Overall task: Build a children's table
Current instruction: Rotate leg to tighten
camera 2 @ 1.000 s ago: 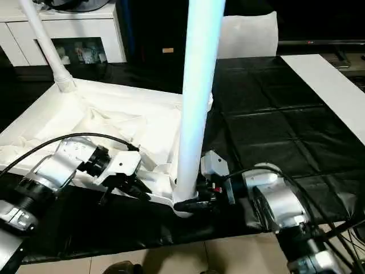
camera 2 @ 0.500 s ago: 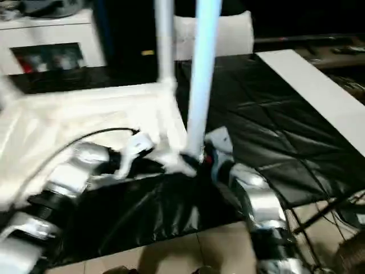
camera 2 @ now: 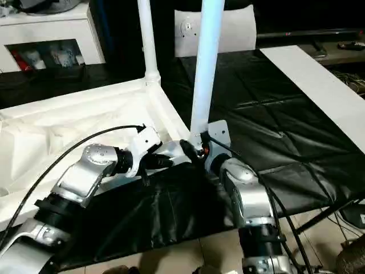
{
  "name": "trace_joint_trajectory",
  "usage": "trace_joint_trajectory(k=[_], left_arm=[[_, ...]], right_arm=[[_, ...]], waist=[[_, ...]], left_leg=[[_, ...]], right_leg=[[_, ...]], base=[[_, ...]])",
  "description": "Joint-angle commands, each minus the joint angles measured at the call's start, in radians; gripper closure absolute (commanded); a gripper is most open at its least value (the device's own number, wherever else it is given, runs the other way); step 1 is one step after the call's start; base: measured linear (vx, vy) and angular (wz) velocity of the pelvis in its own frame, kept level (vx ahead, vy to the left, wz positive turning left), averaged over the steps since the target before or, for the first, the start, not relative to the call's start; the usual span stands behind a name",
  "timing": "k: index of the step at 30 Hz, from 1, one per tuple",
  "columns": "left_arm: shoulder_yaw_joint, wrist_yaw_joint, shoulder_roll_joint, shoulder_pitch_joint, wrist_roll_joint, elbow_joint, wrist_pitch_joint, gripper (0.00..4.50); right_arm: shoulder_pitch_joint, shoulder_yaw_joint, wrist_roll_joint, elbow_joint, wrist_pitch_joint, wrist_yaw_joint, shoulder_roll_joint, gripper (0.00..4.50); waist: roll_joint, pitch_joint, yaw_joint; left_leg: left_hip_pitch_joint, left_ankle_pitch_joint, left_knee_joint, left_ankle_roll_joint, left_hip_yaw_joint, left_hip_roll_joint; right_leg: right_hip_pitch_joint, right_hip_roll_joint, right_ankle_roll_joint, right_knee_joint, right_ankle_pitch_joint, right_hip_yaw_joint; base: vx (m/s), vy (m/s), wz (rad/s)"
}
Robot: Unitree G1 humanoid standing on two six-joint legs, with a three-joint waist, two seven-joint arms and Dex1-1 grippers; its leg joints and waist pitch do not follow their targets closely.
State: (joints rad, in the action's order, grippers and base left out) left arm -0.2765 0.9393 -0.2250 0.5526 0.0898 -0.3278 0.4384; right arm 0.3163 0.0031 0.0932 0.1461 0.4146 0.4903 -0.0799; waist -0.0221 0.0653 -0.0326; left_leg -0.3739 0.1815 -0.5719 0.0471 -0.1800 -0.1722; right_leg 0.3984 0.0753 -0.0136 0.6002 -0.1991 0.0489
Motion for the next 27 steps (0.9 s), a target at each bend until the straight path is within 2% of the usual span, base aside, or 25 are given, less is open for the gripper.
trace_joint_trajectory(k=[1, 3, 5, 7, 9, 10, 11, 12, 14, 15, 17, 18, 21, 22, 23, 24, 27], left_arm=[[-0.014, 0.020, -0.005, 0.007, -0.015, 0.027, -0.058, 4.50], [-0.019, 0.079, -0.040, 0.000, -0.022, 0.022, -0.111, 4.50], [-0.019, 0.107, -0.058, -0.004, -0.029, 0.019, -0.124, 4.50], [-0.028, 0.180, -0.099, -0.004, -0.047, 0.009, -0.184, 4.50], [-0.036, 0.218, -0.120, -0.003, -0.059, 0.006, -0.200, 4.50], [-0.052, 0.261, -0.145, -0.002, -0.060, 0.001, -0.227, 4.50], [-0.064, 0.304, -0.169, 0.000, -0.062, -0.003, -0.245, 4.50], [-0.070, 0.333, -0.185, 0.000, -0.065, -0.007, -0.258, 4.50], [-0.076, 0.380, -0.205, 0.006, -0.072, -0.016, -0.279, 4.50], [-0.080, 0.405, -0.214, 0.011, -0.073, -0.024, -0.291, 4.50], [-0.092, 0.425, -0.224, 0.015, -0.066, -0.033, -0.311, 4.50], [-0.097, 0.433, -0.228, 0.017, -0.063, -0.037, -0.321, 4.50], [-0.137, 0.495, -0.252, 0.028, -0.046, -0.057, -0.383, 4.50], [-0.141, 0.501, -0.254, 0.030, -0.047, -0.060, -0.391, 4.50], [-0.149, 0.515, -0.257, 0.033, -0.049, -0.063, -0.401, 4.50], [-0.153, 0.527, -0.259, 0.036, -0.050, -0.067, -0.410, 4.50], [-0.167, 0.565, -0.263, 0.043, -0.048, -0.076, -0.435, 4.50]], right_arm=[[-0.032, 0.133, 0.077, -0.037, -0.007, 0.178, 0.004, 0.42], [-0.046, 0.127, 0.088, -0.056, -0.030, 0.245, -0.050, 0.20], [-0.050, 0.119, 0.095, -0.062, -0.035, 0.273, -0.075, 0.18], [-0.056, 0.100, 0.120, -0.078, -0.037, 0.340, -0.126, 0.09], [-0.057, 0.091, 0.131, -0.083, -0.036, 0.368, -0.148, 0.09], [-0.055, 0.091, 0.137, -0.082, -0.040, 0.405, -0.173, 0.09], [-0.053, 0.094, 0.141, -0.079, -0.041, 0.447, -0.204, 0.09], [-0.051, 0.099, 0.144, -0.076, -0.042, 0.480, -0.227, 0.09], [-0.047, 0.117, 0.145, -0.069, -0.059, 0.554, -0.276, 0.09], [-0.044, 0.129, 0.143, -0.063, -0.078, 0.593, -0.301, 0.09], [-0.041, 0.138, 0.142, -0.055, -0.093, 0.626, -0.318, 0.09], [-0.039, 0.142, 0.143, -0.053, -0.098, 0.638, -0.325, 0.09], [-0.023, 0.176, 0.132, -0.022, -0.149, 0.725, -0.365, 0.09], [-0.020, 0.181, 0.132, -0.018, -0.153, 0.734, -0.370, 0.09], [-0.014, 0.190, 0.131, -0.009, -0.160, 0.753, -0.377, 0.09], [-0.009, 0.196, 0.133, -0.002, -0.165, 0.767, -0.382, 0.26], [0.017, 0.226, 0.123, 0.036, -0.178, 0.819, -0.400, 0.54]], waist=[[-0.006, -0.054, -0.005], [-0.001, -0.055, -0.004], [-0.003, -0.056, -0.005], [-0.003, -0.056, -0.006], [-0.006, -0.056, -0.007], [-0.002, -0.059, -0.006], [-0.003, -0.059, -0.010], [-0.008, -0.060, -0.010], [-0.010, -0.061, -0.015], [-0.009, -0.061, -0.021], [-0.010, -0.061, -0.031], [-0.005, -0.060, -0.034], [-0.003, -0.059, -0.036], [0.000, -0.059, -0.038], [-0.002, -0.058, -0.039], [0.001, -0.056, -0.042], [-0.002, -0.057, -0.050]], left_leg=[[0.007, 0.159, 0.066, -0.062, 0.022, -0.053], [0.006, 0.146, 0.063, -0.075, 0.020, -0.052], [0.005, 0.135, 0.060, -0.088, 0.019, -0.052], [0.007, 0.141, 0.059, -0.094, 0.019, -0.053], [0.008, 0.135, 0.059, -0.096, 0.018, -0.056], [0.009, 0.130, 0.058, -0.098, 0.017, -0.056], [0.008, 0.125, 0.057, -0.098, 0.020, -0.055], [0.008, 0.116, 0.056, -0.105, 0.019, -0.056], [0.014, 0.109, 0.053, -0.111, 0.016, -0.060], [0.011, 0.113, 0.053, -0.111, 0.015, -0.060], [0.014, 0.122, 0.052, -0.106, 0.013, -0.062], [0.012, 0.126, 0.052, -0.104, 0.014, -0.063], [0.009, 0.147, 0.053, -0.093, 0.015, -0.061], [0.010, 0.151, 0.052, -0.090, 0.015, -0.061], [0.010, 0.155, 0.052, -0.088, 0.014, -0.062], [0.010, 0.165, 0.052, -0.085, 0.014, -0.061], [0.014, 0.190, 0.053, -0.068, 0.014, -0.063]], right_leg=[[-0.048, 0.066, -0.211, -0.072, -0.100, -0.045], [-0.051, 0.065, -0.227, -0.068, -0.053, -0.044], [-0.052, 0.068, -0.238, -0.065, -0.028, -0.044], [-0.054, 0.067, -0.246, -0.066, -0.041, -0.042], [-0.052, 0.069, -0.254, -0.063, -0.038, -0.042], [-0.052, 0.068, -0.260, -0.062, -0.031, -0.041], [-0.055, 0.067, -0.257, -0.061, -0.031, -0.040], [-0.054, 0.068, -0.264, -0.057, -0.014, -0.040], [-0.049, 0.066, -0.277, -0.054, 0.016, -0.039], [-0.051, 0.066, -0.280, -0.054, 0.012, -0.038], [-0.048, 0.068, -0.281, -0.053, 0.002, -0.039], [-0.049, 0.070, -0.283, -0.051, -0.006, -0.039], [-0.051, 0.072, -0.273, -0.055, -0.053, -0.038], [-0.049, 0.074, -0.272, -0.055, -0.069, -0.039], [-0.048, 0.074, -0.271, -0.056, -0.079, -0.040], [-0.047, 0.074, -0.265, -0.058, -0.107, -0.040], [-0.043, 0.073, -0.258, -0.061, -0.156, -0.041]], base=[[0.000, 0.000, 0.00], [0.000, 0.000, 0.00], [0.000, 0.000, 0.00], [0.000, 0.000, 0.00], [0.000, 0.000, 0.00], [0.000, 0.000, 0.00], [0.000, 0.000, 0.00], [0.000, 0.000, 0.00], [0.000, 0.000, 0.00], [0.000, 0.000, 0.00], [0.000, 0.000, 0.00], [0.000, 0.000, 0.00], [0.000, 0.000, 0.00], [0.000, 0.000, 0.00], [0.000, 0.000, 0.00], [0.000, 0.000, 0.00], [0.000, 0.000, 0.00]])
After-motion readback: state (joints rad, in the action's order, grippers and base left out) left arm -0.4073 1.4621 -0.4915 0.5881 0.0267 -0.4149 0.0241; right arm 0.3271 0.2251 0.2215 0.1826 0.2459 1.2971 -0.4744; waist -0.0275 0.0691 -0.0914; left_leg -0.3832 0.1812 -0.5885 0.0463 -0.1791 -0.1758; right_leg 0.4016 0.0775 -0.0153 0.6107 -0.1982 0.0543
